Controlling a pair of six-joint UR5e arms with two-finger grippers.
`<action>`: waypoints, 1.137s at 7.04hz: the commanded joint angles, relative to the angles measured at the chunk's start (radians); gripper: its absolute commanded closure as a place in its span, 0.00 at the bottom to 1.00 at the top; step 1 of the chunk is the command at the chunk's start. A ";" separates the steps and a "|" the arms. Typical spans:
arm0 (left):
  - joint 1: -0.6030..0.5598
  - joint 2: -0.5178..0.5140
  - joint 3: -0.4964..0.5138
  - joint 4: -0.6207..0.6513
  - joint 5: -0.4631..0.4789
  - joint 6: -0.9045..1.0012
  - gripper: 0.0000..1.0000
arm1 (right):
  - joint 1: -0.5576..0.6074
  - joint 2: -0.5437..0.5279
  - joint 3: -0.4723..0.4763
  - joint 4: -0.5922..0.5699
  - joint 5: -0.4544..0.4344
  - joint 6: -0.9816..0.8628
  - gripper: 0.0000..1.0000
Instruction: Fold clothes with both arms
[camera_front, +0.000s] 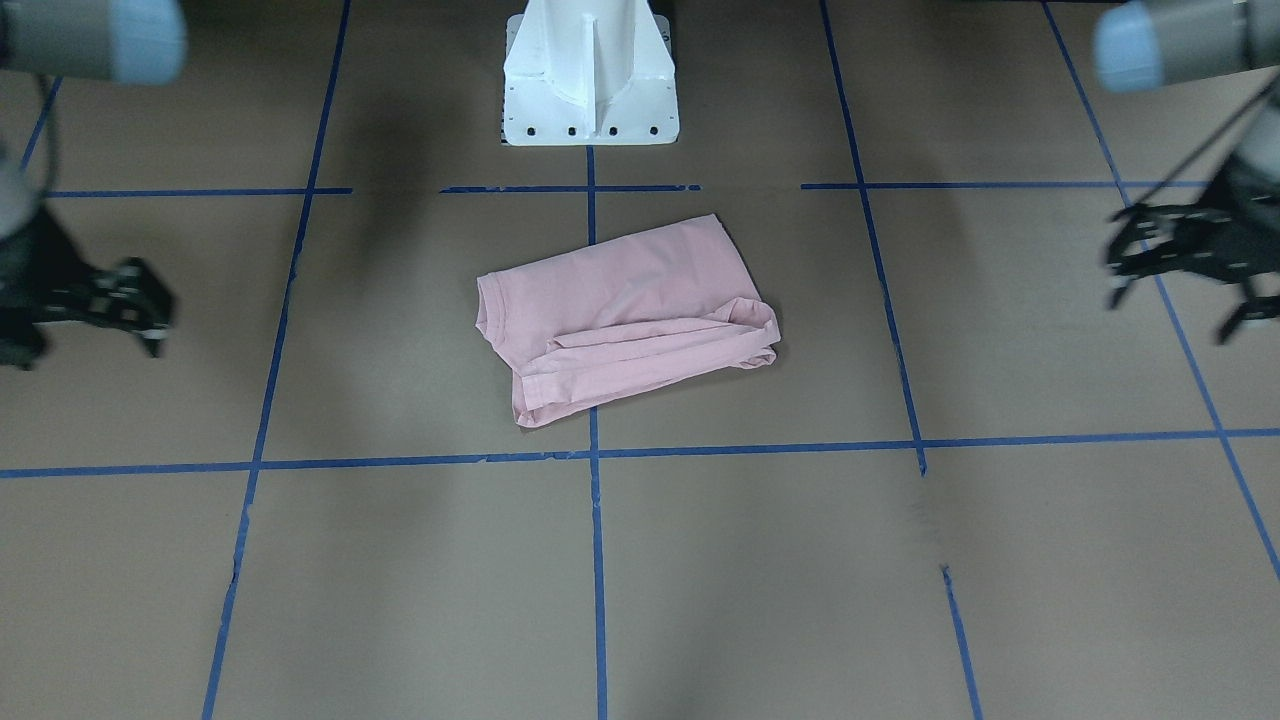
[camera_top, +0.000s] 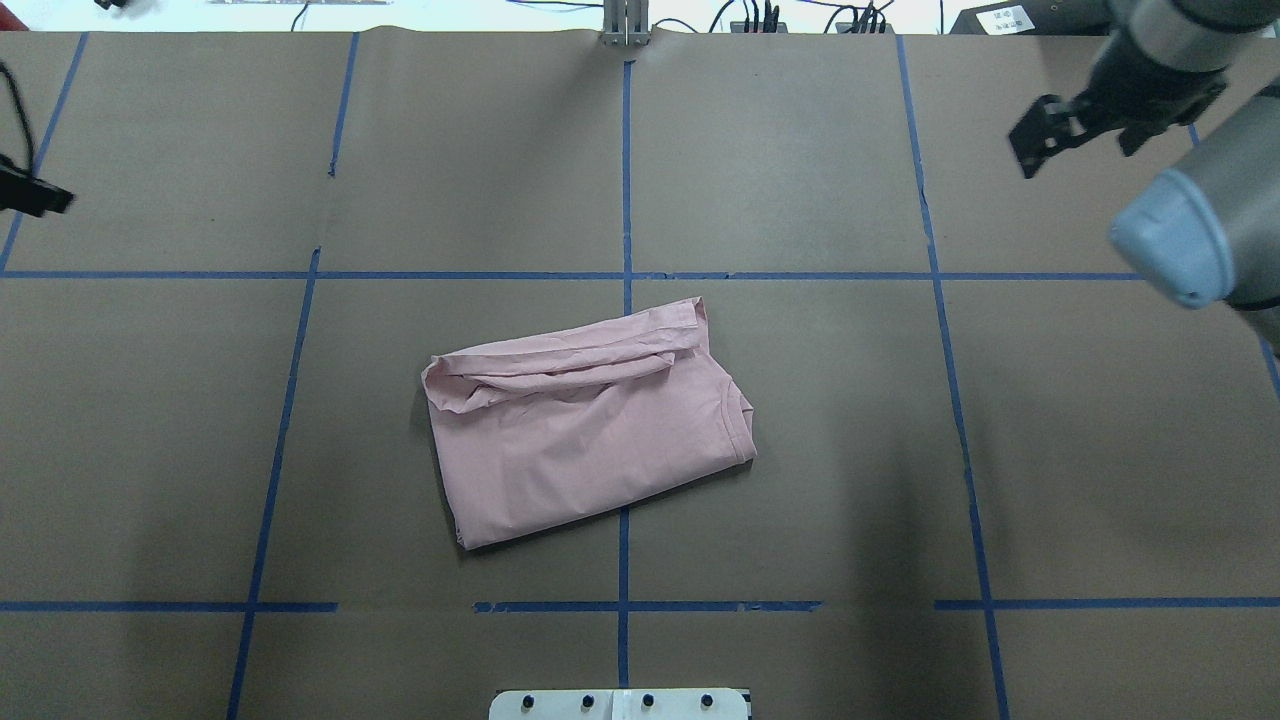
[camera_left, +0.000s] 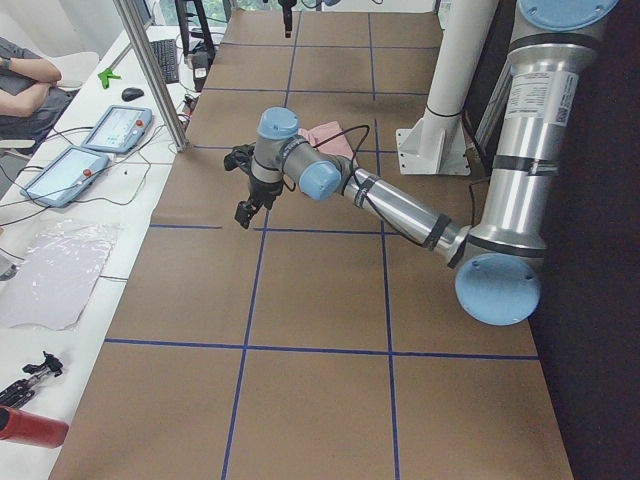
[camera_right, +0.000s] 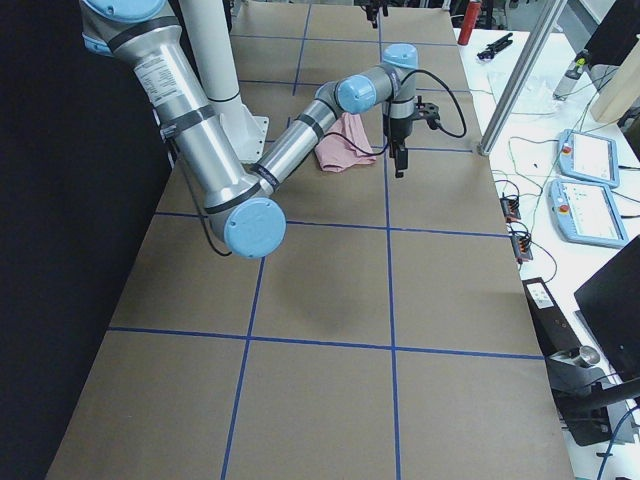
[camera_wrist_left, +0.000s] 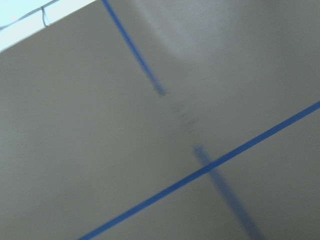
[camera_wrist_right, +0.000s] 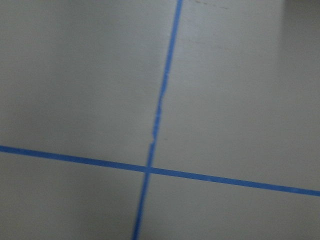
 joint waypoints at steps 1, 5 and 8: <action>-0.286 0.046 0.163 0.052 -0.105 0.381 0.00 | 0.228 -0.249 -0.024 -0.003 0.083 -0.375 0.00; -0.383 0.151 0.317 0.003 -0.150 0.344 0.00 | 0.321 -0.521 -0.099 0.183 0.125 -0.432 0.00; -0.384 0.161 0.324 0.047 -0.261 0.301 0.00 | 0.379 -0.644 -0.119 0.336 0.160 -0.443 0.00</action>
